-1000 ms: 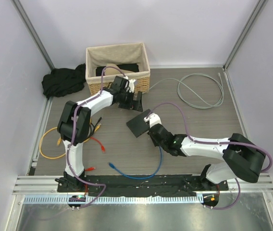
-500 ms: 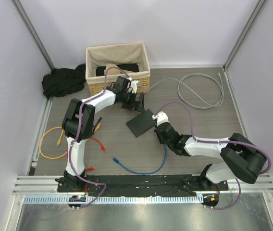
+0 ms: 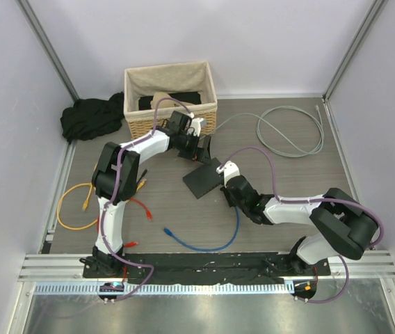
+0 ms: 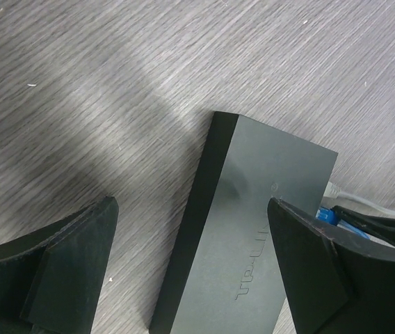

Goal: Insert the plug into the switch port
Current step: Insert the connector into the switch port.

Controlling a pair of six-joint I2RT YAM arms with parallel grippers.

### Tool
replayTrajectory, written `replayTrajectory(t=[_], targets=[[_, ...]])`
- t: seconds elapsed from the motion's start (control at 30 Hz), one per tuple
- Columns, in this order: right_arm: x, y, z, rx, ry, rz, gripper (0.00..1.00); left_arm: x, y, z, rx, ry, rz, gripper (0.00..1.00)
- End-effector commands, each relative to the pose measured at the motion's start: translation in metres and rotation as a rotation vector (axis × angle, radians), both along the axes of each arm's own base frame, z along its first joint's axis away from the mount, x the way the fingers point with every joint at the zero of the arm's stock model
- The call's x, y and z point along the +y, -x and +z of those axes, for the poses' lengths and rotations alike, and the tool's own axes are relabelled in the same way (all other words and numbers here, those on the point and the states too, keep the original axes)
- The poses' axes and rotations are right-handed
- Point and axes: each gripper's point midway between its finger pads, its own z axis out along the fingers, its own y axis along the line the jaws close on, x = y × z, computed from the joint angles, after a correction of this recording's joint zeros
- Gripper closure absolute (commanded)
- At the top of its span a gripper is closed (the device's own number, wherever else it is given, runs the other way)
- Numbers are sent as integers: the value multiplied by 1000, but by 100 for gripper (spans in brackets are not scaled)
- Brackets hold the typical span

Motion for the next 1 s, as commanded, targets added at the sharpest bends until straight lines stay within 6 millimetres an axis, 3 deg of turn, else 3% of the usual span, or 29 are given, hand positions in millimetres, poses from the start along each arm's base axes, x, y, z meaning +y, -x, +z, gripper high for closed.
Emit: replayTrajectory(t=[0.0, 0.97], targets=[[7, -17, 15, -70, -35, -14, 99, -9, 3, -1, -1, 12, -52, 7], [17, -34, 28, -120, -31, 15, 99, -13, 35, -26, 119, -22, -184, 13]])
